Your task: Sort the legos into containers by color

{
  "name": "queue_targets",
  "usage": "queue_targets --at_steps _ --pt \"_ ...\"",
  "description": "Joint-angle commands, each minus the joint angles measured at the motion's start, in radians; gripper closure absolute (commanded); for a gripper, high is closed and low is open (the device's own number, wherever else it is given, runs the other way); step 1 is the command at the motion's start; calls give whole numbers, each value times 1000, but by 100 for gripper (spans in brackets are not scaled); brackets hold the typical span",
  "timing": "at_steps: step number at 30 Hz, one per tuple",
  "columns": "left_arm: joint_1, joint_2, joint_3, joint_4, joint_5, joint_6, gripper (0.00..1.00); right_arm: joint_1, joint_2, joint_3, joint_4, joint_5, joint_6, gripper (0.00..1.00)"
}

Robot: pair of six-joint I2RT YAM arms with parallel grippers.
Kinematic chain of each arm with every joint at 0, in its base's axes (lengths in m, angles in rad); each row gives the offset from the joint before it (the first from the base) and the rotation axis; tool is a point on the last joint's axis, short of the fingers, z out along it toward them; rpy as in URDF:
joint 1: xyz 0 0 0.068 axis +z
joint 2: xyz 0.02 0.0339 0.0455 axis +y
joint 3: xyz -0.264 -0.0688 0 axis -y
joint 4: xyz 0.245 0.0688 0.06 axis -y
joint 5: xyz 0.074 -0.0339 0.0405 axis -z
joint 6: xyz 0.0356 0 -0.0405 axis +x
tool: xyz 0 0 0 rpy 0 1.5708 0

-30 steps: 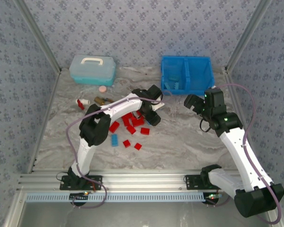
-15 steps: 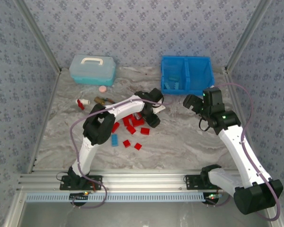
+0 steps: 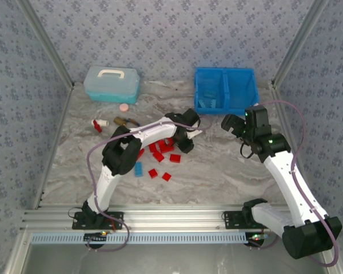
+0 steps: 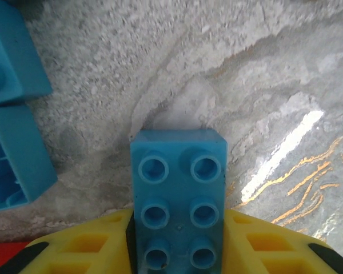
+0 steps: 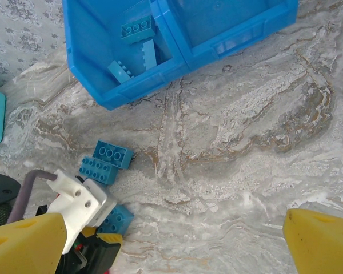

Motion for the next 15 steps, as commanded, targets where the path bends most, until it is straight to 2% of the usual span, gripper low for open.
queue_targets --at_steps 1,8,15 --pt "-7 -112 28 46 7 -22 63 -5 -14 21 -10 -7 10 0" --pt "-9 -146 193 132 -30 -63 63 -5 -24 24 -8 -3 10 0" --pt "-6 47 561 132 -138 -95 63 -5 -27 19 -4 -7 13 0"
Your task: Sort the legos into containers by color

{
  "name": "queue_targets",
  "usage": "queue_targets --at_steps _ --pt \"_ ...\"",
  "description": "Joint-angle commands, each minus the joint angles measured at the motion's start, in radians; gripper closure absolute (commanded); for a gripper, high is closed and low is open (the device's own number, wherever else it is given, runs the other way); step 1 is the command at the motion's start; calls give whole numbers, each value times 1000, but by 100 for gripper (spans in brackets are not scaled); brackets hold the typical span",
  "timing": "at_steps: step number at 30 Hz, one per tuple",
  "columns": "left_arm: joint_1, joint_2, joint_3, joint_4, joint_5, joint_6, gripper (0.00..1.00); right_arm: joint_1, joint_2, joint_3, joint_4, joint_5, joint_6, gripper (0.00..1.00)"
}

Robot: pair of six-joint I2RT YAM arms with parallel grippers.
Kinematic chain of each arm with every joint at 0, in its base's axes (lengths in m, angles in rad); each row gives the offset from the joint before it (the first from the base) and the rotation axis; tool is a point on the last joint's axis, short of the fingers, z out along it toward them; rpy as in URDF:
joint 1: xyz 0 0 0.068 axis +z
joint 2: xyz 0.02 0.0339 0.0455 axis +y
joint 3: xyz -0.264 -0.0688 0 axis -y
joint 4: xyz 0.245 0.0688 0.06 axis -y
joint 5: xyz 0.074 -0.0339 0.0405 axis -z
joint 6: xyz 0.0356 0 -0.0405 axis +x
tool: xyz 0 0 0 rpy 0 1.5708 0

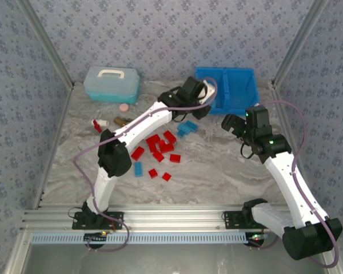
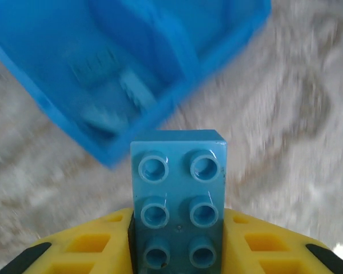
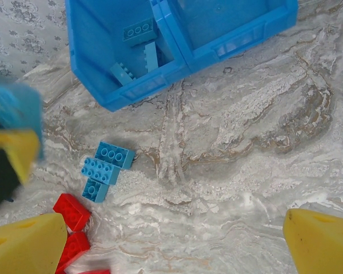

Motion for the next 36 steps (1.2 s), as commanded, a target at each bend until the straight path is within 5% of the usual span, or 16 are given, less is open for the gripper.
queue_targets --at_steps 1,7,16,23,30,36 --pt "-5 122 169 23 -69 -35 63 -5 -16 18 0 -11 12 0" --pt "-6 346 472 78 -123 -44 64 -6 -14 13 14 -12 8 0" --pt "-6 488 473 382 -264 -39 67 -9 -17 -10 22 -21 11 0" --pt "-6 612 551 471 -303 4 57 -9 -15 -11 28 -22 14 0" --pt "-4 600 555 490 -336 12 37 -11 -14 -7 28 -22 13 0" --pt "-9 486 554 379 -338 -10 36 -12 -4 3 29 -21 12 0"
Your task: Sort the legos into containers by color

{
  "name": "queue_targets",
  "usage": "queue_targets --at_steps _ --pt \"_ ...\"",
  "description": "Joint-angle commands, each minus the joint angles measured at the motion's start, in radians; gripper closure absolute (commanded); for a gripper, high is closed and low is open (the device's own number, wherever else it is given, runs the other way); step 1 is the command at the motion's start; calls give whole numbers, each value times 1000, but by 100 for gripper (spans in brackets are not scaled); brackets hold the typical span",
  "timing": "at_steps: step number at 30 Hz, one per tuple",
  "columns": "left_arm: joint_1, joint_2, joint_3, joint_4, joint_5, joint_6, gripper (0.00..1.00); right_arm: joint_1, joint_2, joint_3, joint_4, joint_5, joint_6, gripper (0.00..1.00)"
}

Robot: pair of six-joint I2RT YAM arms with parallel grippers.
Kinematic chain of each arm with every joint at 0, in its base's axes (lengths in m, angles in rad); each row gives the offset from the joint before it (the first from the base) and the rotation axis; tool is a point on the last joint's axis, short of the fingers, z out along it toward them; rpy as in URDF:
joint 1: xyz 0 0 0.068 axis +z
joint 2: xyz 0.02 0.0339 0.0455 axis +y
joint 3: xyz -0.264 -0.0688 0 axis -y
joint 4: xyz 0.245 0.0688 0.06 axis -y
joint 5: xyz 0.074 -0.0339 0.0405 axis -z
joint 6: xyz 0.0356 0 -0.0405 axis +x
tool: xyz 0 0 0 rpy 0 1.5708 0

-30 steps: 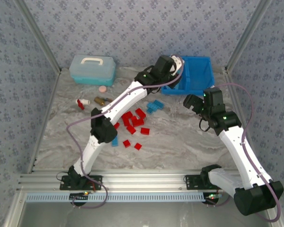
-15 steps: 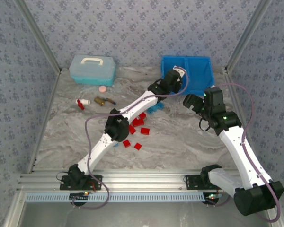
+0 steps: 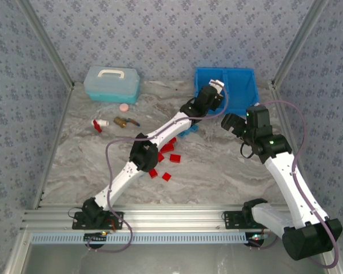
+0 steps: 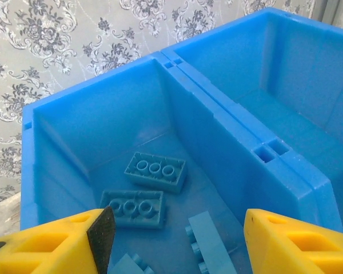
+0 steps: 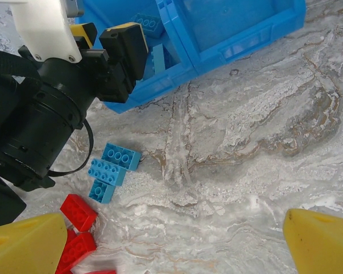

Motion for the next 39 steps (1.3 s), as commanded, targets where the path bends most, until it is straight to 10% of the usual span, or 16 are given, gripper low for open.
queue_targets --at_steps 1,17,23,39 --pt "-10 -153 34 -89 -5 -27 35 -6 -1 7 12 -4 11 0" --pt "13 -760 -560 -671 190 -84 33 -6 2 7 4 -20 15 0" --pt "46 -704 -547 -898 253 -109 32 -5 12 2 24 -33 24 0" --pt "105 -426 -511 -874 330 -128 21 -6 17 3 8 -9 15 0"
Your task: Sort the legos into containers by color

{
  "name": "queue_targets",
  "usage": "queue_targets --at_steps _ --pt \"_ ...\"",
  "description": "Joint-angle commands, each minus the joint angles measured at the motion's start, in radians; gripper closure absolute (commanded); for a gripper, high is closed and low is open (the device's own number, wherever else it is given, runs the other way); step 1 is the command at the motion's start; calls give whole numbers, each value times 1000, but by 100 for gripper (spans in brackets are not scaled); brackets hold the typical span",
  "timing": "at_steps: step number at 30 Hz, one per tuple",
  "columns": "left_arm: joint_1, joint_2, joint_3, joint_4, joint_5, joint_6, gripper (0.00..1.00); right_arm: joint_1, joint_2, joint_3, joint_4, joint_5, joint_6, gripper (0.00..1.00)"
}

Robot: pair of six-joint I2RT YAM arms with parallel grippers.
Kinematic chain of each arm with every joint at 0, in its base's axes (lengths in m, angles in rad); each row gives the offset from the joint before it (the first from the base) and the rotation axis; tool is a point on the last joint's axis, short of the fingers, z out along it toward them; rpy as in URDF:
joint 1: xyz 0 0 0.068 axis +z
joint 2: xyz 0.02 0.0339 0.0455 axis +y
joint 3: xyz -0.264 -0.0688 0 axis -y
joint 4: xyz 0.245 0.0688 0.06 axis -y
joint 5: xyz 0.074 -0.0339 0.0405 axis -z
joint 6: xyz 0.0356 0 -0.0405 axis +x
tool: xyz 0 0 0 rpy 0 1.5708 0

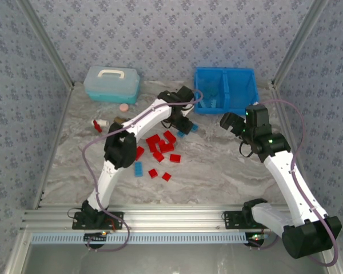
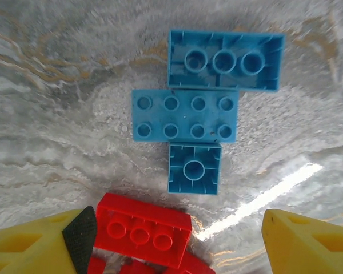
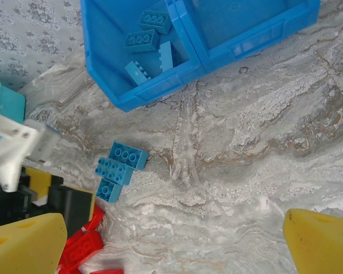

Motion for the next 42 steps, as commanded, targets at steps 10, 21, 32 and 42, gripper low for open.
queue_targets --at_steps 10,21,32,42 --pt "-3 61 -55 91 10 11 23 -7 15 8 -7 10 7 0" --pt "-5 106 -66 122 45 -4 43 -8 12 10 -15 13 7 0" --pt "-10 51 -76 127 59 -8 65 -7 14 16 -13 13 10 0" --pt "-41 -145 -14 270 13 -75 65 -7 17 21 2 6 14 0"
